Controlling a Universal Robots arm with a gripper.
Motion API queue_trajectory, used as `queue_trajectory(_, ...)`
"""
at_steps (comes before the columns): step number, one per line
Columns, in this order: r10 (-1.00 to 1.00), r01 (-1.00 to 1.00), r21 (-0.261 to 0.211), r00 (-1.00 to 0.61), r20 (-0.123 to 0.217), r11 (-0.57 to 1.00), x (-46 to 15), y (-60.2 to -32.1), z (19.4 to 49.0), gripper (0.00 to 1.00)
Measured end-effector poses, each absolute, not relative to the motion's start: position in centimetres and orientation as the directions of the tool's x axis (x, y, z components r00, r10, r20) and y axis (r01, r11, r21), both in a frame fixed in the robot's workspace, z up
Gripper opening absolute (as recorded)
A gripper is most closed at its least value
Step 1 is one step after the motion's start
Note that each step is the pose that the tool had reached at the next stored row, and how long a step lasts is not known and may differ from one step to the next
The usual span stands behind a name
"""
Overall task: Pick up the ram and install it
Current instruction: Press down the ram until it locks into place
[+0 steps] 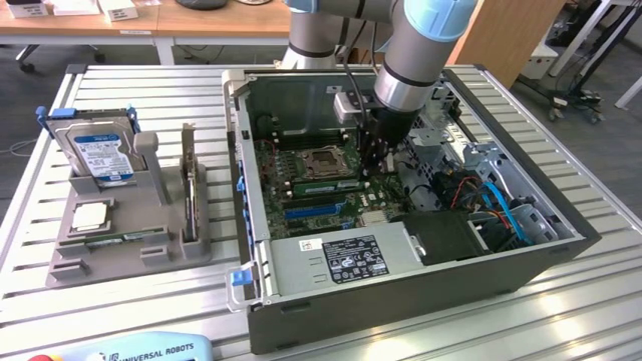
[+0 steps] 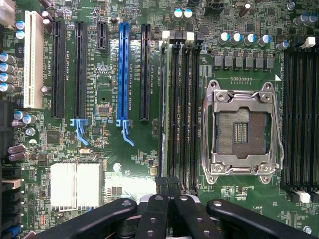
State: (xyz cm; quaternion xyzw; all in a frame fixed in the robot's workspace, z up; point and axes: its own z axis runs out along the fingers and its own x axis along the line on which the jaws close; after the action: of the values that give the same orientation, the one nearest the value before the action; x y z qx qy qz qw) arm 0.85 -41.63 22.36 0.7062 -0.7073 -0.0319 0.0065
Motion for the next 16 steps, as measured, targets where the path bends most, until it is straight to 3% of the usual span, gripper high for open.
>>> queue_trajectory(16,-0.999,-0.999,0.054,-0.002,-0.036,0.001,0.85,-41.63,22.21,0.10)
